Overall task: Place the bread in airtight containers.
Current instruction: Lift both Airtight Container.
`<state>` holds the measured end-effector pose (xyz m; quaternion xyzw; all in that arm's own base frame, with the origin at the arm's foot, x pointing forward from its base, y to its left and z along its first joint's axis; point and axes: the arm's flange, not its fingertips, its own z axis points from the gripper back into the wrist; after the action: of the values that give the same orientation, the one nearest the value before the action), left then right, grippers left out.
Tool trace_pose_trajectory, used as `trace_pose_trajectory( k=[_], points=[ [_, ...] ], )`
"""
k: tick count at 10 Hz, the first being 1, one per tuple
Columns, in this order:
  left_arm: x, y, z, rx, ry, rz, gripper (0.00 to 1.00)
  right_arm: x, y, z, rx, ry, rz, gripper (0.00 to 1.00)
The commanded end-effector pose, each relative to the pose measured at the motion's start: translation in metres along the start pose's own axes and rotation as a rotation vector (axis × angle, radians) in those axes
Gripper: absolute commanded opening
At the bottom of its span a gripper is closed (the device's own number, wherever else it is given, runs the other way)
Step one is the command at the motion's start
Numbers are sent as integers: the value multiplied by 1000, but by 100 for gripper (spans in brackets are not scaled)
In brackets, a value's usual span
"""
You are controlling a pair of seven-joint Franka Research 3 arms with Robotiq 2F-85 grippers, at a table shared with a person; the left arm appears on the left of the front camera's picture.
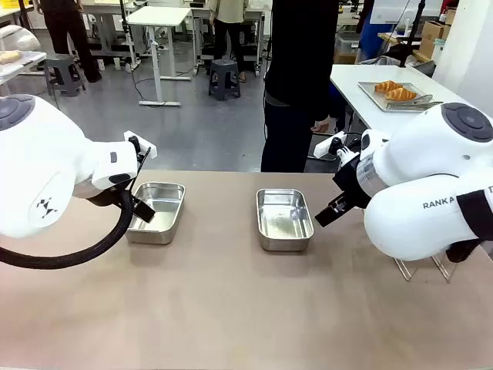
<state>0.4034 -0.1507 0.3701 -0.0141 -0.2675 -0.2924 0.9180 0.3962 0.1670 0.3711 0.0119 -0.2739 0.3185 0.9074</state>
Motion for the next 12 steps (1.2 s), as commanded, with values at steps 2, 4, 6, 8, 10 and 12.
trace_pose_trajectory(
  k=[2, 4, 6, 8, 10, 12],
  points=[
    [0, 0, 0, 0, 0, 0, 100, 0, 0, 0, 0, 0, 0, 100],
    [0, 0, 0, 0, 0, 0, 100, 0, 0, 0, 0, 0, 0, 100],
    [0, 0, 0, 0, 0, 0, 100, 0, 0, 0, 0, 0, 0, 100],
    [0, 0, 0, 0, 0, 0, 100, 0, 0, 0, 0, 0, 0, 100],
    [12, 17, 17, 14, -40, -10, 100, 22, -13, 19, 7, -31, 11, 100],
    [54, 60, 75, -24, -74, 1, 100, 68, -49, 78, 9, -97, -33, 100]
  ],
)
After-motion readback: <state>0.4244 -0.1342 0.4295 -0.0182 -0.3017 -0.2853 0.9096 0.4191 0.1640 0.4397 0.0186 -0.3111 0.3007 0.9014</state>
